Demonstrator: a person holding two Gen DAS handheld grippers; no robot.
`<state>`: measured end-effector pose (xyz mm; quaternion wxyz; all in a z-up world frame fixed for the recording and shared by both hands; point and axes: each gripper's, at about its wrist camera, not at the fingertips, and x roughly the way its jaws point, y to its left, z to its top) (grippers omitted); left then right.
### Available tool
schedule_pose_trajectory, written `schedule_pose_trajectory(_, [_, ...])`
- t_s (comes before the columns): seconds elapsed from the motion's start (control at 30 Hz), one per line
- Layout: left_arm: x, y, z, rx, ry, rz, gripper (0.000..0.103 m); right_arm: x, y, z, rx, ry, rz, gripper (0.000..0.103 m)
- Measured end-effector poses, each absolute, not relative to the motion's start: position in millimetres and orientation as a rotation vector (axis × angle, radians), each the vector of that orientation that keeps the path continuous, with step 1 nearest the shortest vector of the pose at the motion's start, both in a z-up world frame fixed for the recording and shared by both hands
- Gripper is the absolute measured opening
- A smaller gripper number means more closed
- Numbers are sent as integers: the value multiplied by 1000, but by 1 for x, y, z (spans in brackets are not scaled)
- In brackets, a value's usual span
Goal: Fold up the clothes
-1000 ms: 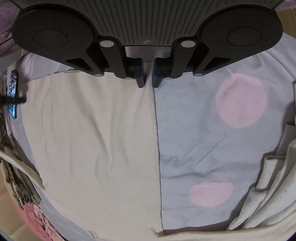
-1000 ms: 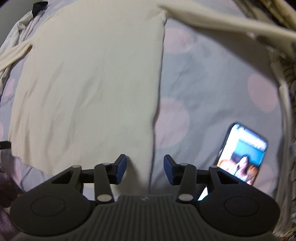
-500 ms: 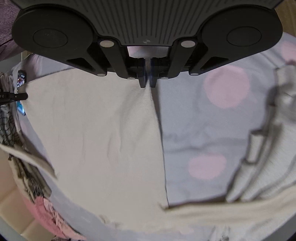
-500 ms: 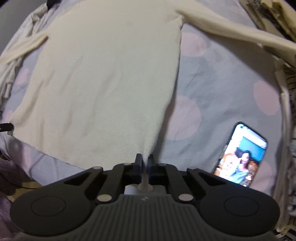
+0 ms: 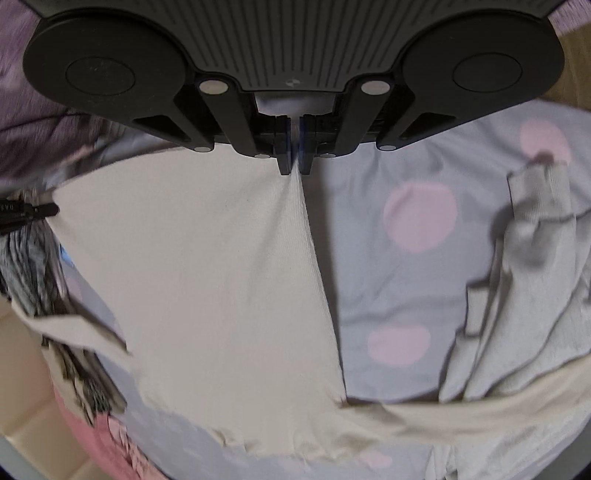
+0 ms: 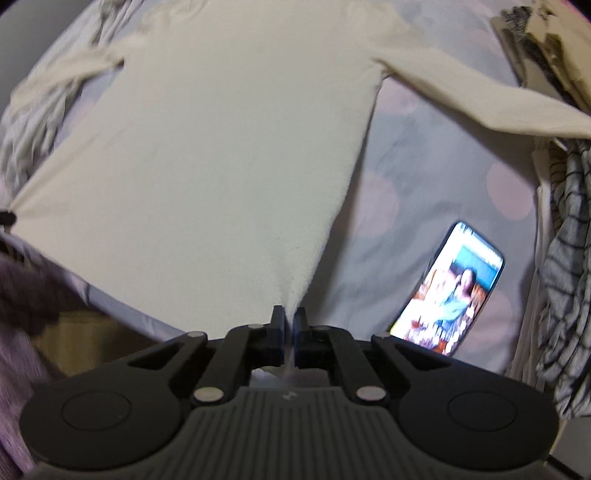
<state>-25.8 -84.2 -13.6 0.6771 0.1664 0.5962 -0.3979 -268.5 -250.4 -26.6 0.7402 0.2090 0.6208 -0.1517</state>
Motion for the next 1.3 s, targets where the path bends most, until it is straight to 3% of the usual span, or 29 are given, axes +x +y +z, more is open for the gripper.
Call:
schedule_pose_trajectory(0.37, [-28,-97,-68,481,1405,-828,2,-270,-253,-49,484,1389,-371,5])
schedule_pose_trajectory(0.5, [-26,-94,-60,438,1402,-844,4,-271,-260,-54,509,1381,-396,15])
schedule_pose_trajectory(0.8, [-3,-105,-17,380,1220,-832,10,-305,-334,20,694,1017,-633,33])
schedule_pose_trajectory(1.13, [31,-147,10,341,1057,-808,12,-365,-403,74,667,645,-963,51])
schedule_pose_trajectory(1.3, [46,-170,14,326,1012,-802,22,-402,-438,80,719,549,-1124,57])
